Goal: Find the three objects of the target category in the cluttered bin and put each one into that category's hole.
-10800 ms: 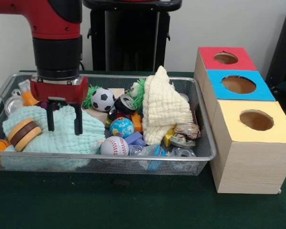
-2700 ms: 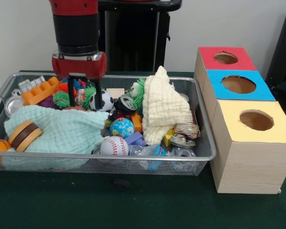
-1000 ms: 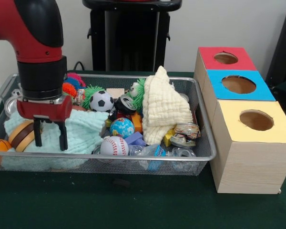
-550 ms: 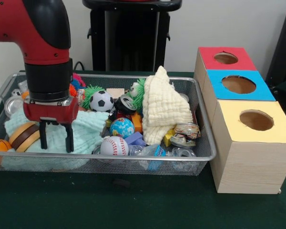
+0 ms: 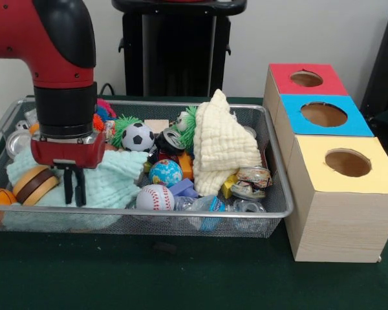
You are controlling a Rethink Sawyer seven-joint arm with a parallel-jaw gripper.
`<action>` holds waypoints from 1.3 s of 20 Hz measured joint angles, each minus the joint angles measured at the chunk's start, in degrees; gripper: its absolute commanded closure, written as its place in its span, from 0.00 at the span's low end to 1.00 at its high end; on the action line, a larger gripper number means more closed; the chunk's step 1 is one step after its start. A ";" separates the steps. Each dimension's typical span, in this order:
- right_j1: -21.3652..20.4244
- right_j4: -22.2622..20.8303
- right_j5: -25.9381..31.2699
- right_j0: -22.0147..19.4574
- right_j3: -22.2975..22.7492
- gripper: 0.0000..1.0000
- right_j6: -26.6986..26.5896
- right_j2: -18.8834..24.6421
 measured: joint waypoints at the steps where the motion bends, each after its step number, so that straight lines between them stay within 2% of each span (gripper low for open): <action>1: -0.42 0.08 0.03 -0.01 0.45 1.00 0.00 0.00; 6: -3.58 1.58 1.10 -0.05 3.43 1.00 0.00 0.18; 11: -11.65 7.70 8.55 -0.02 8.31 1.00 0.00 1.85; 15: -16.73 11.60 14.18 0.15 10.08 1.00 0.00 2.63; 17: -20.89 14.22 18.19 0.75 11.09 1.00 0.00 2.95; 23: -26.30 16.93 20.12 3.18 12.06 1.00 0.00 2.99; 24: -26.98 17.16 20.13 3.63 12.18 0.00 0.00 3.00; 26: -27.99 17.57 20.13 4.43 12.40 0.00 0.00 3.07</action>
